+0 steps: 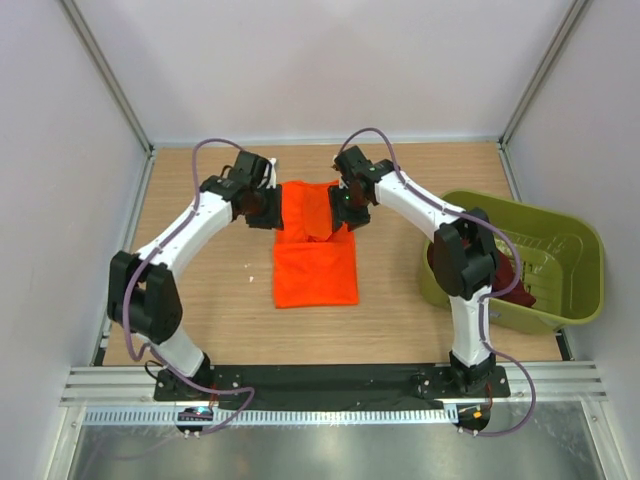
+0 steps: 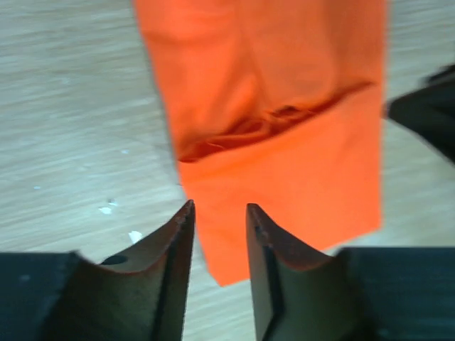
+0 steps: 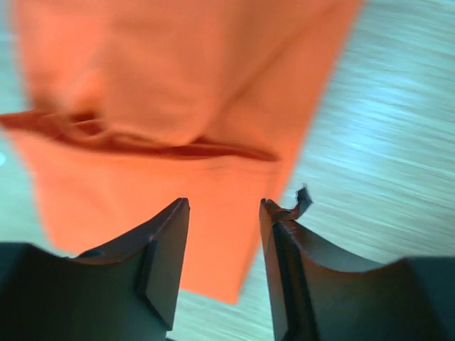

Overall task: Fold and stack the t-shirts
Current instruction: Fold the tshirt

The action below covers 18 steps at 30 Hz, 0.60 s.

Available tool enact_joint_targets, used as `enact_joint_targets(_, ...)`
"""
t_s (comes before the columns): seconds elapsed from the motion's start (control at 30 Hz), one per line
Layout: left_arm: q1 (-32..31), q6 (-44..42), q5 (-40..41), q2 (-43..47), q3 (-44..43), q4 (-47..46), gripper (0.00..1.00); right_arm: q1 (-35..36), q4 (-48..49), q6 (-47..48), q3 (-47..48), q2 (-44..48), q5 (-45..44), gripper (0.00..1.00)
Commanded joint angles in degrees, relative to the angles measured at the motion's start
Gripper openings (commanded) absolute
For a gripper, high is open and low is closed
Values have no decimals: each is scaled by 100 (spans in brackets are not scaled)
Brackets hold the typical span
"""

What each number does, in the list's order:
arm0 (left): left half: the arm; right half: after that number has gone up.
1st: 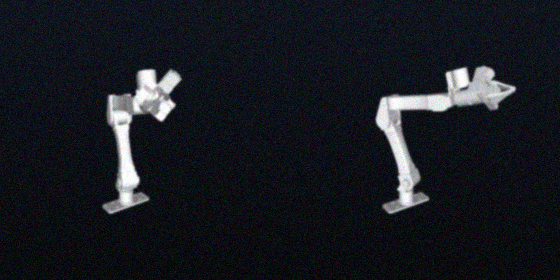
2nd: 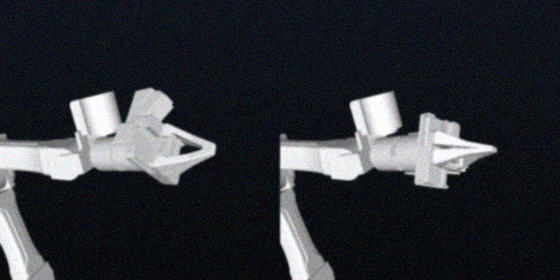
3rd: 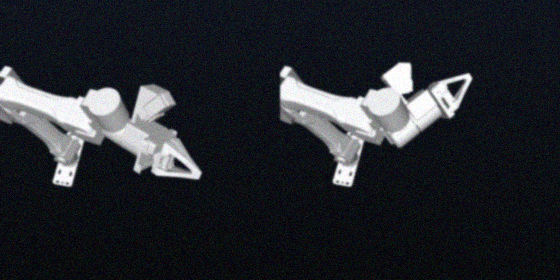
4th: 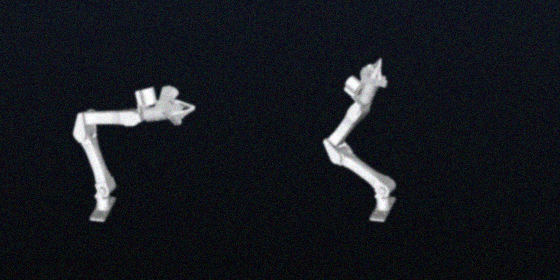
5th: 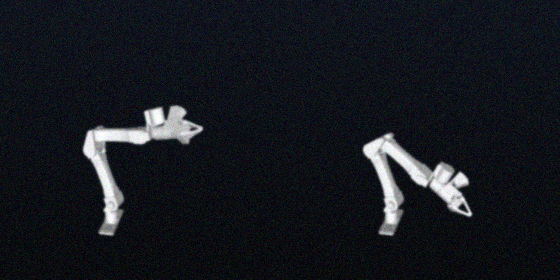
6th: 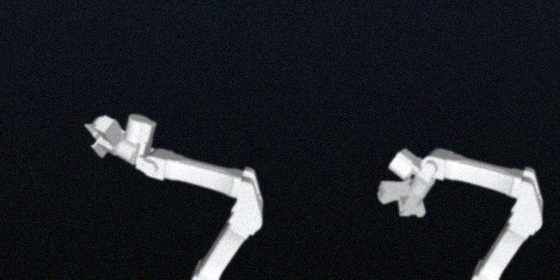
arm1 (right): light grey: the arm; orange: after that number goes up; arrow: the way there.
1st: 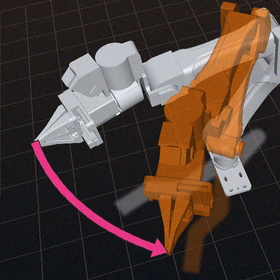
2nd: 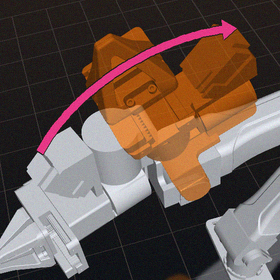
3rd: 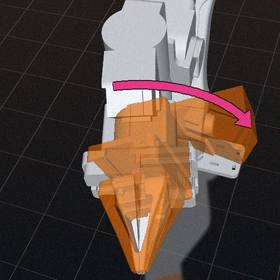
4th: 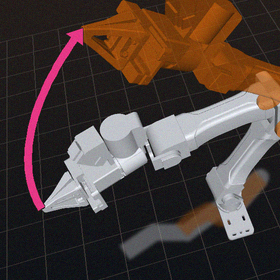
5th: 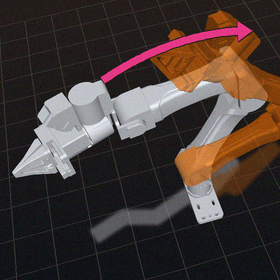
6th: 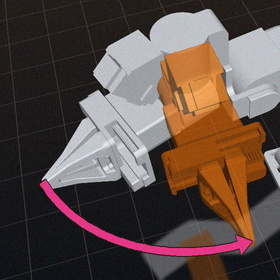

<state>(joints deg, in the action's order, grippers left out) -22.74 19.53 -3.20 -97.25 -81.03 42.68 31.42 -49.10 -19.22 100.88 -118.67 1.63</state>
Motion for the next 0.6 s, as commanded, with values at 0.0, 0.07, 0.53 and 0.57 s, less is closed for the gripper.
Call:
enact_joint_targets(0.0,7,358,-1163,347,386,-275,34,119,441,-282,-251,581,1513,50)
enact_joint_targets(0.07,-2,673,-1576,252,772,-592,26,128,900,-616,-480,573,1953,39)
enact_joint_targets(0.53,560,535,-2132,-1189,695,-1279,5,-136,1509,-908,-877,-411,2545,1)
enact_joint_targets(0.57,604,526,-2167,-1260,677,-1331,5,-171,1500,-856,-912,-437,2501,1)
